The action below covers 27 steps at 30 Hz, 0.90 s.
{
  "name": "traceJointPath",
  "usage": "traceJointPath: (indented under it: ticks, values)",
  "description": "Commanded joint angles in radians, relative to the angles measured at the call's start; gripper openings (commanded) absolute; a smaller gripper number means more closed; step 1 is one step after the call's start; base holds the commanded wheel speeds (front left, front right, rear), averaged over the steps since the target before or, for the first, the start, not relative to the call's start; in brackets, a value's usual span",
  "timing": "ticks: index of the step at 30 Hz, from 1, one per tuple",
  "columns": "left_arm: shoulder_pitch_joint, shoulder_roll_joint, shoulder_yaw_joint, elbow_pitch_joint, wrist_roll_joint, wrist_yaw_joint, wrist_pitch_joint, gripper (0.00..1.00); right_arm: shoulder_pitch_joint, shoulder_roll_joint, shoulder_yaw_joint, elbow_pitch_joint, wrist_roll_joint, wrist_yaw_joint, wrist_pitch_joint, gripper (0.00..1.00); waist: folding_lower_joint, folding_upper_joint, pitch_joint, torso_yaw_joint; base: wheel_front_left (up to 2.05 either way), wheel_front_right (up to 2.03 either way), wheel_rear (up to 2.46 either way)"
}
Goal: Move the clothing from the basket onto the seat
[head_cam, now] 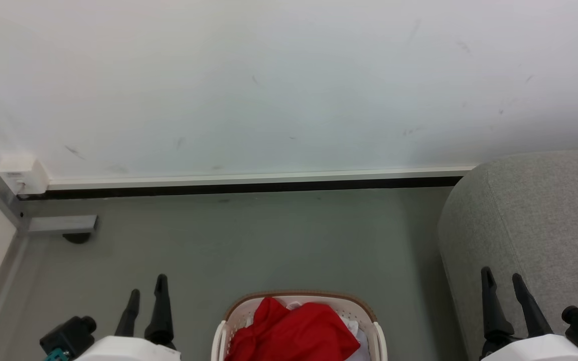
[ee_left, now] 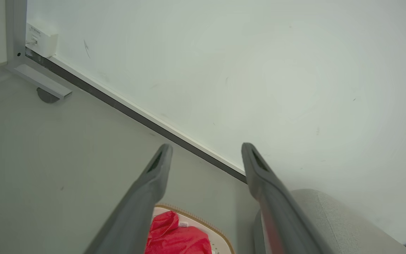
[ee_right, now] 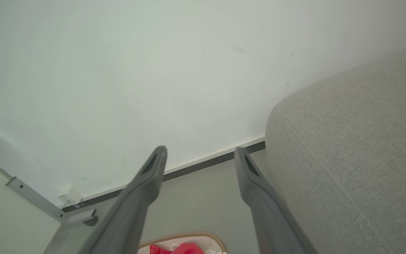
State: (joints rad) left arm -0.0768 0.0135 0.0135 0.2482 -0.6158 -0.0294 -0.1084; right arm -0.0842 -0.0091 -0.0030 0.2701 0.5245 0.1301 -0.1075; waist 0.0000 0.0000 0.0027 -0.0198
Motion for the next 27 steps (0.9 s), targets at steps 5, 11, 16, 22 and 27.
traceJointPath:
  ticks: [5,11,16,22,27]
  values:
    - [0.001,0.014,-0.010,-0.012,0.089,0.007,-0.025,1.00,-0.024,-0.012,0.011,-0.001,-0.082,0.001,-0.026,1.00,0.0000,0.0000,-0.001,-0.002,0.00,0.00,0.00]
    - [0.002,0.020,-0.023,-0.016,0.167,0.013,-0.043,1.00,-0.025,-0.013,0.016,0.004,-0.146,0.001,-0.044,1.00,0.0000,0.0000,-0.001,-0.004,0.00,0.00,0.00]
    - [0.005,0.027,-0.036,-0.019,0.227,0.019,-0.057,1.00,-0.027,-0.014,0.023,0.011,-0.193,0.001,-0.057,1.00,0.0000,0.0000,-0.003,-0.005,0.00,0.00,0.00]
    - [0.009,0.034,-0.044,-0.018,0.287,0.027,-0.074,1.00,-0.028,-0.016,0.029,0.021,-0.240,0.001,-0.074,1.00,0.0000,0.0000,-0.004,-0.009,0.00,0.00,0.00]
    - [0.008,0.037,-0.047,-0.016,0.319,0.030,-0.083,1.00,-0.029,-0.016,0.031,0.030,-0.269,0.001,-0.083,1.00,0.0000,0.0000,-0.003,-0.010,0.00,0.00,0.00]
